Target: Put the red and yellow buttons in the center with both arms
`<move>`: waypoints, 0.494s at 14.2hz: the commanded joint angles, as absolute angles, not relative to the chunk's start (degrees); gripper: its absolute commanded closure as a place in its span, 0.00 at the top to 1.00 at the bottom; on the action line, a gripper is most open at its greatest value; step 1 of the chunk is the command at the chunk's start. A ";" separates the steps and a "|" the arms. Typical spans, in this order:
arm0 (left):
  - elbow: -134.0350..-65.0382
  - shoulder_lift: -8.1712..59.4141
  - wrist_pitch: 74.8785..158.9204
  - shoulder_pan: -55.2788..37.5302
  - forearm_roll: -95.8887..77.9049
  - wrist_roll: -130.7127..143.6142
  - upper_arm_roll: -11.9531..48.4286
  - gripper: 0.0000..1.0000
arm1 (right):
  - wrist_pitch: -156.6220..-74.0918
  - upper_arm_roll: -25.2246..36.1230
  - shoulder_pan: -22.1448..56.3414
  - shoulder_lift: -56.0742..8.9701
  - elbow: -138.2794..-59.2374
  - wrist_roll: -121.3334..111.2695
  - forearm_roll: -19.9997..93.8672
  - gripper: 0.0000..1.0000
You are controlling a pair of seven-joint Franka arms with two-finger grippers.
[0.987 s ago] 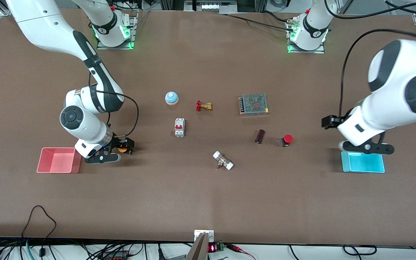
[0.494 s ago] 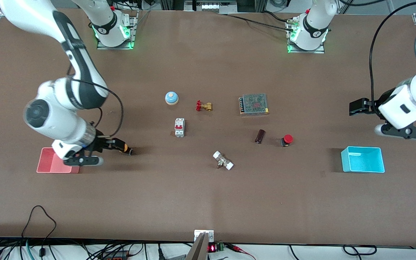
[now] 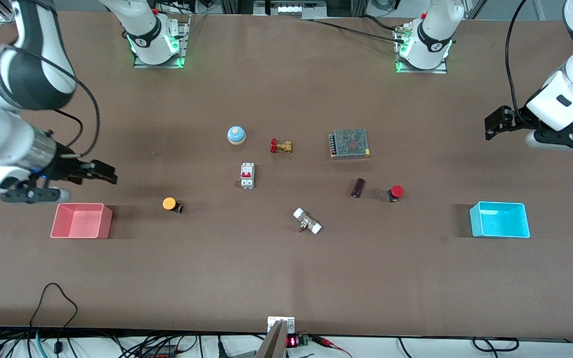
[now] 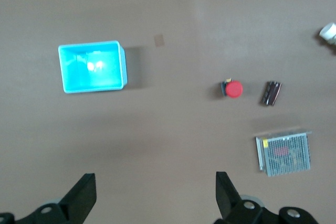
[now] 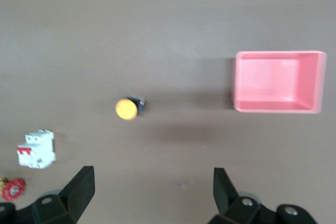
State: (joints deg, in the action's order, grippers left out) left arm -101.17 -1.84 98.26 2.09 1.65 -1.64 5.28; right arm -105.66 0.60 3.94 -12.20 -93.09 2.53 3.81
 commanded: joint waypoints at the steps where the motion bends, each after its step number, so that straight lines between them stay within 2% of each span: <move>1: -100.73 -1.32 97.30 1.41 0.88 -3.07 4.57 1.00 | -101.52 1.05 4.13 -8.71 -92.72 2.02 -0.25 1.00; 7: -100.20 -1.23 96.86 1.41 0.88 -2.99 4.75 1.00 | -97.65 3.25 3.43 -5.36 -93.25 2.55 0.52 1.00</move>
